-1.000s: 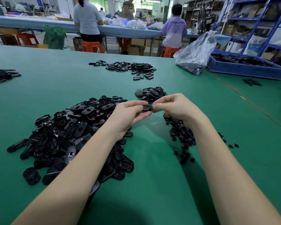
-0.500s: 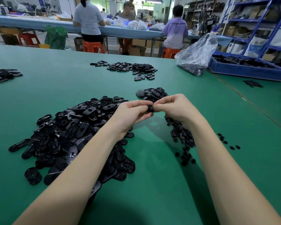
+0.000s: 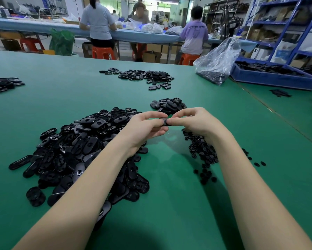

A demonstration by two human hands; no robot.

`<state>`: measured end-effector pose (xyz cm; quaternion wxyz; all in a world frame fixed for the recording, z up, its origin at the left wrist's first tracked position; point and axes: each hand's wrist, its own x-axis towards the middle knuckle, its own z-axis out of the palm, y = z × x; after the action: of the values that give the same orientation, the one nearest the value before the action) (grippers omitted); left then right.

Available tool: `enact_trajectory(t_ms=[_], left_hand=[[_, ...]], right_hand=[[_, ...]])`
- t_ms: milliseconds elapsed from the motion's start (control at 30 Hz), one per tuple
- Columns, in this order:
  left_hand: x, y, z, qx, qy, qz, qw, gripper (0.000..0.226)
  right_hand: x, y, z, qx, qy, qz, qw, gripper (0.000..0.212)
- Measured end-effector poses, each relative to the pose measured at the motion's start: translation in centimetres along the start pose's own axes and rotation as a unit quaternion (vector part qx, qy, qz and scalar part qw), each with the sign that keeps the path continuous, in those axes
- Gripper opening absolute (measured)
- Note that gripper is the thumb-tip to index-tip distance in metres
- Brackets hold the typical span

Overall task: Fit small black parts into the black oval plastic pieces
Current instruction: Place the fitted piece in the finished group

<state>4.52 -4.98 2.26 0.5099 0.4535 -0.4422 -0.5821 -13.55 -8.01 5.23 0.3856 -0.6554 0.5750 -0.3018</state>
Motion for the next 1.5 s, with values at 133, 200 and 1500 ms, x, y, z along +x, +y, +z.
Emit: enact_trajectory(t_ms=[133, 200, 1500], left_hand=[[0.0, -0.4, 0.1, 0.027, 0.010, 0.011, 1.000, 0.017], [0.1, -0.5, 0.1, 0.027, 0.022, 0.012, 0.999, 0.017], [0.2, -1.1, -0.4, 0.094, 0.070, 0.043, 0.992, 0.013]], right_hand=[[-0.1, 0.0, 0.2, 0.019, -0.037, 0.002, 0.999, 0.018], [0.0, -0.1, 0.4, 0.019, -0.044, -0.004, 0.999, 0.013], [1.0, 1.2, 3.0, -0.016, 0.043, -0.085, 0.995, 0.020]])
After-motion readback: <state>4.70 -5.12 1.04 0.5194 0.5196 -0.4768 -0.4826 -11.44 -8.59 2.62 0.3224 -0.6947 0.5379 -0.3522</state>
